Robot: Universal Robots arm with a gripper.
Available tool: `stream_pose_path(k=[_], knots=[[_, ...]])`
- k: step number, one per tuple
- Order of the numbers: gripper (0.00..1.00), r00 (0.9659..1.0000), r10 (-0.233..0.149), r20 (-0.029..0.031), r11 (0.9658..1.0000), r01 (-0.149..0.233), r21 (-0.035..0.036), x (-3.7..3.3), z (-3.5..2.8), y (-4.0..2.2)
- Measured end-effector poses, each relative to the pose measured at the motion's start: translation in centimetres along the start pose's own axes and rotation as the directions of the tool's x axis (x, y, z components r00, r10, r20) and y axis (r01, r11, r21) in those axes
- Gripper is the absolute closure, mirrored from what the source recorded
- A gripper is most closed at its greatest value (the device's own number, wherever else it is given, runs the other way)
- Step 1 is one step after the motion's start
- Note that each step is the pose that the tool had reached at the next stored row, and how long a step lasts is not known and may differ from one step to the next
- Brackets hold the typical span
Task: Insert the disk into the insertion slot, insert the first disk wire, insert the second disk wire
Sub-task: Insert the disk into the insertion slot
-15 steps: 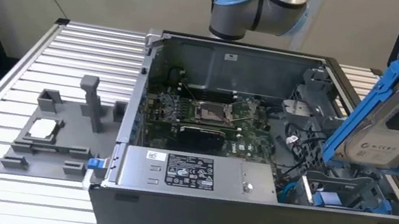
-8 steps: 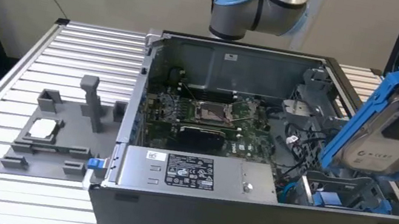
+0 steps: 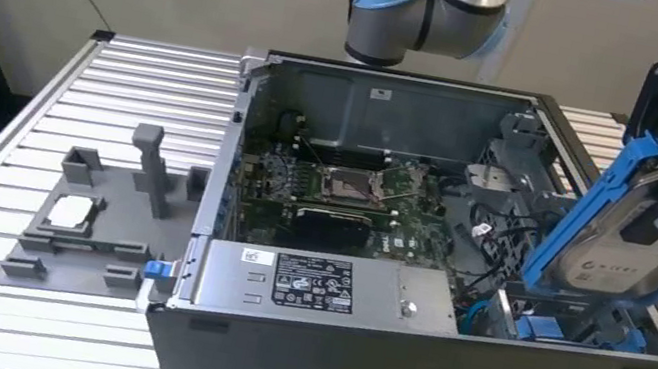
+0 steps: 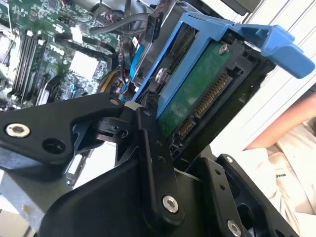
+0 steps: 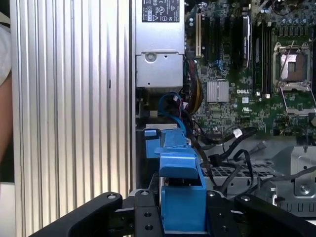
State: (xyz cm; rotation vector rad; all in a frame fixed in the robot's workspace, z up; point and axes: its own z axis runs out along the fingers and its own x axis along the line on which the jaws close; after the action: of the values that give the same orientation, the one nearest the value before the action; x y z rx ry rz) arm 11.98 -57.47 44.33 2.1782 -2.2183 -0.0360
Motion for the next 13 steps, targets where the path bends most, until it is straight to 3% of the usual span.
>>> stream_pose_path(k=[13], knots=[[0.67,1.0000,0.000,-0.0009,1.0000,0.000,0.0000,0.04,1.72,-0.08]])
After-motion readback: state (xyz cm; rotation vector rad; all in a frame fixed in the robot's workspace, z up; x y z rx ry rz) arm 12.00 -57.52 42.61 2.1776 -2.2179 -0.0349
